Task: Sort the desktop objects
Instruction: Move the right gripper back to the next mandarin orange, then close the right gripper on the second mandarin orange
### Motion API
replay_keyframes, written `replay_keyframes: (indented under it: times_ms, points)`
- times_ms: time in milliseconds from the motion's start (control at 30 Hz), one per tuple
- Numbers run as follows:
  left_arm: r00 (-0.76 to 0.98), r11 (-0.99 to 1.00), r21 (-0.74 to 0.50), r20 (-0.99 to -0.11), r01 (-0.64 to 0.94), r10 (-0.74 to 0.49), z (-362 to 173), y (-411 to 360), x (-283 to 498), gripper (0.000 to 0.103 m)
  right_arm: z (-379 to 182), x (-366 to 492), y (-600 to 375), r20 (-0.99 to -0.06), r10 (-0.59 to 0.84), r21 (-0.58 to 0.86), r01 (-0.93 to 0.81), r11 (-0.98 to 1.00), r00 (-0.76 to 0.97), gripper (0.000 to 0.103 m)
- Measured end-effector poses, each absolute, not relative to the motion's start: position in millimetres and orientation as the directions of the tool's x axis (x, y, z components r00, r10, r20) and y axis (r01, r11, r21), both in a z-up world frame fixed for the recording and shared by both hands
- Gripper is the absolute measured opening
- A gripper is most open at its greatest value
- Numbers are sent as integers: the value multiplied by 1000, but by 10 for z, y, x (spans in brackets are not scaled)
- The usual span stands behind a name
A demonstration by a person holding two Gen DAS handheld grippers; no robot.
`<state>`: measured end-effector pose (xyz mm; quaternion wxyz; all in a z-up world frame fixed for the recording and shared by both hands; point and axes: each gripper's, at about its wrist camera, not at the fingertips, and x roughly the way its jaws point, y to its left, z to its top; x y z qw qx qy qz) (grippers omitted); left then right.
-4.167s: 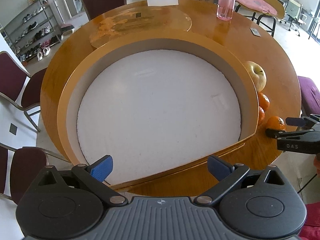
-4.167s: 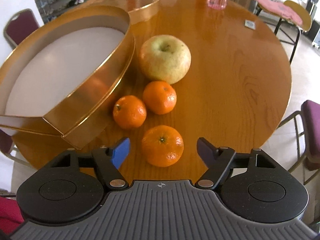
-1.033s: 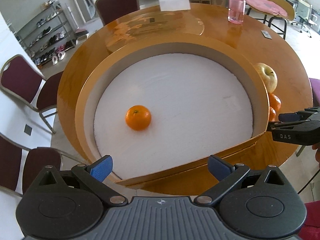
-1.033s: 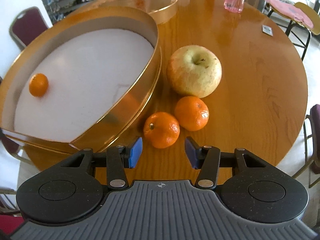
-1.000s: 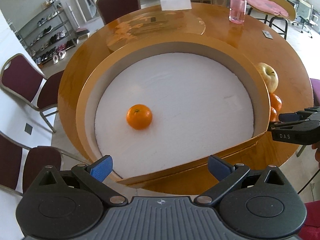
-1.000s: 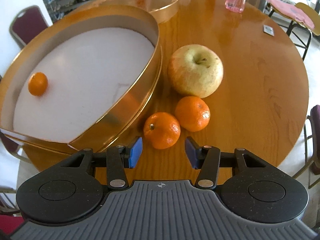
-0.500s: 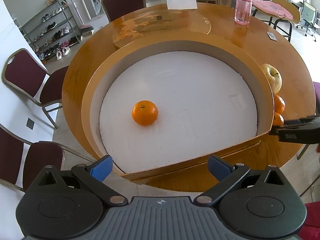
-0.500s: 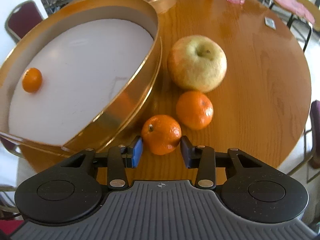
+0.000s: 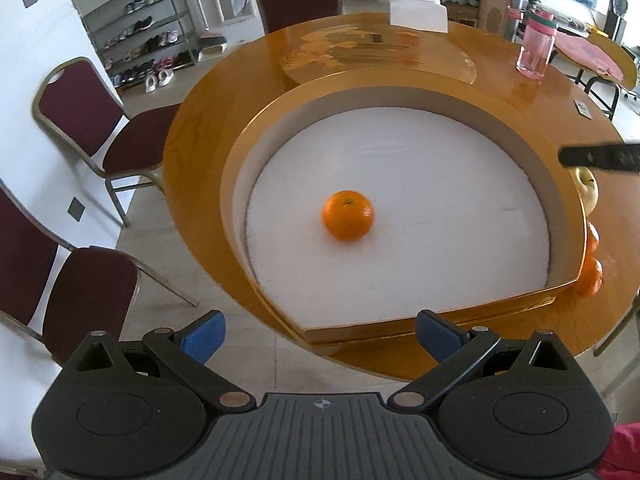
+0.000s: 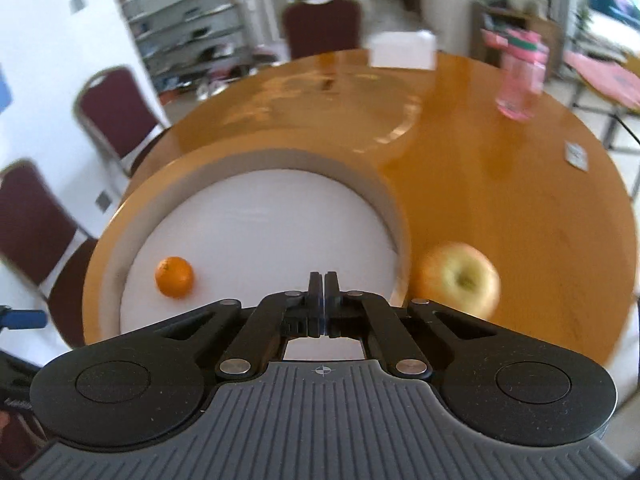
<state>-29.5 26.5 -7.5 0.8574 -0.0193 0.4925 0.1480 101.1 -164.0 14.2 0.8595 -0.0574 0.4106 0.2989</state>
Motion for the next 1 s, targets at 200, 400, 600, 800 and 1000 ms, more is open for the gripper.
replay_keyframes:
  times_ms: [200,400,600,800,1000]
  points:
    - [470,963,104,-856,-249,214,-108,251,-251,101,178,1048,-2078,-747,394,95,-501,860,536,56]
    - [476,978,107,-861,-176,180,-127,109,-84,101,-403,912,-2831,-852,288,80,-435,897,437,58]
    - [484,988,134,-861,-82,157,-125,-96,-8,101,-755,900,-2838,-801,216,3,-358,934,558,54]
    - [480,984,145,-860,-101,175,-112,-64,-56,101,-780,1074,-3009,-829,178,-8,-328,945,530,46]
    - [477,982,145,-859,-118,184,-99,-75,-82,101,-816,1231,-3094,-825,218,84,-268,960,522,48]
